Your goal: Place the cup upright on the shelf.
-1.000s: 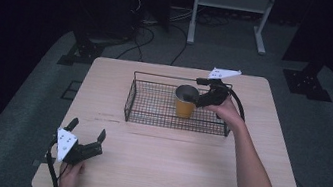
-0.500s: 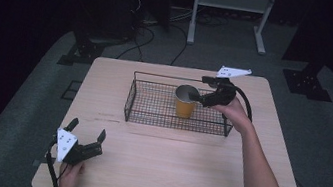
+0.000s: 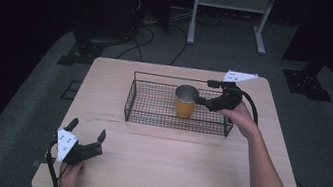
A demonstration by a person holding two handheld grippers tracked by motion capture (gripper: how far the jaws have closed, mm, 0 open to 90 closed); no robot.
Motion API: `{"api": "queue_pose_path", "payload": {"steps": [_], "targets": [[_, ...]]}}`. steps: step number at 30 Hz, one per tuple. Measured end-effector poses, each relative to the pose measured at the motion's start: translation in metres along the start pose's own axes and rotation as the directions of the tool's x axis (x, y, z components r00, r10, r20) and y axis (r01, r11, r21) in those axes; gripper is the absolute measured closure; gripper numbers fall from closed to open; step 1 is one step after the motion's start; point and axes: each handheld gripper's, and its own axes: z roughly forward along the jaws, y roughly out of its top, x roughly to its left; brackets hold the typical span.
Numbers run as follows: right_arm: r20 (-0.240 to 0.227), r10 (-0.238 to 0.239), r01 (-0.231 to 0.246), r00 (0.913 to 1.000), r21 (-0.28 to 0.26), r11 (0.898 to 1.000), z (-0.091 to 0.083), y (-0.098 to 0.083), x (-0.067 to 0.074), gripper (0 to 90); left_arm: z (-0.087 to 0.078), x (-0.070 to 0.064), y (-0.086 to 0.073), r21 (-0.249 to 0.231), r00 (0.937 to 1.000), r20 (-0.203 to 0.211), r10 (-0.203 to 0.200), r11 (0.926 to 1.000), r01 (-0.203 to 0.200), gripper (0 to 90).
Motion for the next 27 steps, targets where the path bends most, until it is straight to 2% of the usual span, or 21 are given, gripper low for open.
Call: {"api": "queue_pose_path", "payload": {"steps": [2,5,10,13,20,27], "targets": [[0.002,0.001,-0.001,1.0000,-0.024,1.000,-0.005,0.000,0.002,0.0,0.000,0.000,0.000,-0.001,1.0000,0.000,-0.002,1.0000,0.002,0.0],[0.008,0.002,-0.002,1.0000,-0.031,1.000,-0.010,-0.002,0.002,0.0,0.000,0.000,0.000,0.000,1.0000,0.000,0.000,1.0000,0.000,0.0],[0.003,0.010,-0.010,0.9999,-0.017,1.000,-0.016,-0.008,0.003,0.0,0.000,0.000,0.000,0.001,1.0000,0.000,0.004,1.0000,-0.004,0.0],[0.011,0.006,-0.005,0.9999,-0.028,1.000,-0.019,-0.011,0.005,0.0,0.000,0.000,0.000,0.001,1.0000,0.000,0.004,1.0000,-0.004,0.0],[-0.009,0.007,-0.007,0.9999,-0.014,1.000,-0.024,-0.018,0.010,0.0,0.000,0.000,0.000,0.001,1.0000,-0.003,-0.002,1.0000,0.002,0.0],[0.000,0.003,-0.003,1.0000,-0.024,1.000,-0.032,-0.024,0.014,0.0,0.000,0.000,0.000,0.001,1.0000,-0.003,0.001,1.0000,-0.001,0.0]]}}
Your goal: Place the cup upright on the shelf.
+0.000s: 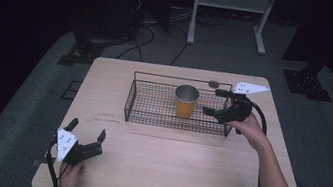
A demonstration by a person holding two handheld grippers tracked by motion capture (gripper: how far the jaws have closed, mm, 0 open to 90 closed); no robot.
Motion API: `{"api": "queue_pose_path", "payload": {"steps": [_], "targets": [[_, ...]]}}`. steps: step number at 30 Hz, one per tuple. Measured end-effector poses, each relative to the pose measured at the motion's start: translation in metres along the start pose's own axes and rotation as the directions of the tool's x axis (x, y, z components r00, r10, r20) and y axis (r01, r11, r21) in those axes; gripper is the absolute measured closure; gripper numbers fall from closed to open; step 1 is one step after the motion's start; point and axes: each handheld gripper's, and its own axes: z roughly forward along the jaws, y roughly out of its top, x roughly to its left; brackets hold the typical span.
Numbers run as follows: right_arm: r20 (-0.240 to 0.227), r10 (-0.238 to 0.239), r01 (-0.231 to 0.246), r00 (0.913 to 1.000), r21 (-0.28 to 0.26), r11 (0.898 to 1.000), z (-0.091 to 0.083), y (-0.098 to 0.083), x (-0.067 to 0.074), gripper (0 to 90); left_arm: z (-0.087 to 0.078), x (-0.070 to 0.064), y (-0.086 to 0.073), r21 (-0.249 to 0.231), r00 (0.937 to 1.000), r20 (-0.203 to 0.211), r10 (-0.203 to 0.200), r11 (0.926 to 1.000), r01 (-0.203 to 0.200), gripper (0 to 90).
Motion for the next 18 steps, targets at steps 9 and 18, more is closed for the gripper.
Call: {"api": "queue_pose_path", "payload": {"steps": [9,18], "targets": [[-0.006,-0.005,0.005,1.0000,0.001,1.000,-0.008,-0.006,0.004,0.0,0.000,0.000,0.000,0.001,1.0000,-0.001,0.000,1.0000,0.000,0.0],[0.000,0.002,-0.002,1.0000,0.015,1.000,-0.018,-0.016,0.005,0.0,0.000,0.000,0.000,0.002,1.0000,-0.001,0.005,1.0000,-0.005,0.0]]}}
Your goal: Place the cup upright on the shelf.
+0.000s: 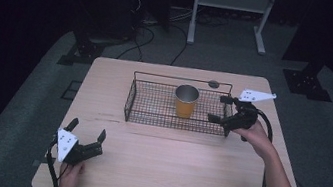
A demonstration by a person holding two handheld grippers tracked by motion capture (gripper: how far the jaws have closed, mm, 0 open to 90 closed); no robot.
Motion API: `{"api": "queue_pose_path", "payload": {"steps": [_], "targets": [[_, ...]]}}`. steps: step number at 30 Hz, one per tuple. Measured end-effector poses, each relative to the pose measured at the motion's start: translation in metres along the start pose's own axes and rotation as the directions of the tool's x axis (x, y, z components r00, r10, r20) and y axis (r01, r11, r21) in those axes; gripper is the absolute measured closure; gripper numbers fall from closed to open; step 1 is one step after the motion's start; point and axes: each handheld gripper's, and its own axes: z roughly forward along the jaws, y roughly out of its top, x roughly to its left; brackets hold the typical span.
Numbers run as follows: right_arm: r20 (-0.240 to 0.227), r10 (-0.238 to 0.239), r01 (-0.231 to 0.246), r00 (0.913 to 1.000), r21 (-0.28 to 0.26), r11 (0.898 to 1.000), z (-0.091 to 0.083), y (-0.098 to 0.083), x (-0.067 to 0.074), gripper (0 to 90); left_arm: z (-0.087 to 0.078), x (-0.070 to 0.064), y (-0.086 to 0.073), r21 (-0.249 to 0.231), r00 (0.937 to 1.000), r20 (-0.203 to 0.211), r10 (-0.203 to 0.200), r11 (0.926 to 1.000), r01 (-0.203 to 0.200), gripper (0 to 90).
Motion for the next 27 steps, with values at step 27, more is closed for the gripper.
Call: {"api": "queue_pose_path", "payload": {"steps": [27], "targets": [[-0.012,0.005,-0.005,0.9999,-0.011,1.000,-0.027,-0.023,0.015,0.0,0.000,0.000,0.000,0.000,1.0000,-0.001,0.000,1.0000,0.000,0.0]]}}
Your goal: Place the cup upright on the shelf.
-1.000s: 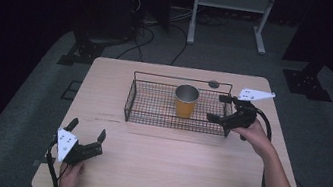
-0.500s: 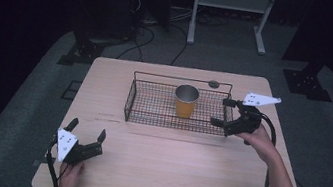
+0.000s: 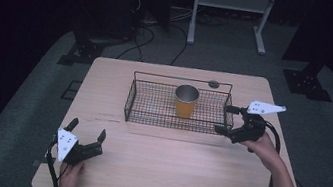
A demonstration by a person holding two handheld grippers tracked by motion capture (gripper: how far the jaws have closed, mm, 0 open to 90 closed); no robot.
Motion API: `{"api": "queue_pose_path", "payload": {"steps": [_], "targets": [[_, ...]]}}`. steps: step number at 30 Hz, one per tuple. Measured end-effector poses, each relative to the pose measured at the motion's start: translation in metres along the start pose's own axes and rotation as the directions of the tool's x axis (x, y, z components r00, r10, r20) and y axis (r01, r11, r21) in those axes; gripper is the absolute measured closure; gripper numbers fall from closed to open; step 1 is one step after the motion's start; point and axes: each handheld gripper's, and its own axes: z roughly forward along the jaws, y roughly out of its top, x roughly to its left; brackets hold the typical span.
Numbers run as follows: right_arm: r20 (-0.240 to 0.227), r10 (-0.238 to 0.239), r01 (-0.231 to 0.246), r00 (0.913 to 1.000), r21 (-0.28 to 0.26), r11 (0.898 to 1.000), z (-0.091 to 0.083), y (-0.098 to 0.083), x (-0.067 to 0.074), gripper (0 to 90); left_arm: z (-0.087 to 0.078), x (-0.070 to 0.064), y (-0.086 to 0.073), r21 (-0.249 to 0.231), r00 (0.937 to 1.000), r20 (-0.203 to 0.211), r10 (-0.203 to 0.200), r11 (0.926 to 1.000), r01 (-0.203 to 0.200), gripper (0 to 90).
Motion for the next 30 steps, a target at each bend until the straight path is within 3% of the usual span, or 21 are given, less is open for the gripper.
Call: {"api": "queue_pose_path", "payload": {"steps": [7,19,30], "targets": [[-0.006,-0.001,0.001,1.0000,-0.014,1.000,-0.006,-0.006,0.006,0.0,0.000,0.000,0.000,0.000,1.0000,0.000,0.000,1.0000,0.000,0.0],[-0.022,-0.007,0.007,0.9997,0.007,1.000,-0.011,-0.018,0.017,0.0,0.000,0.000,0.000,0.000,1.0000,0.002,0.003,1.0000,-0.003,0.0],[-0.005,-0.008,0.009,1.0000,0.011,1.000,-0.025,-0.031,0.024,0.0,0.000,0.000,0.000,0.003,1.0000,0.000,0.006,1.0000,-0.006,0.0]]}}
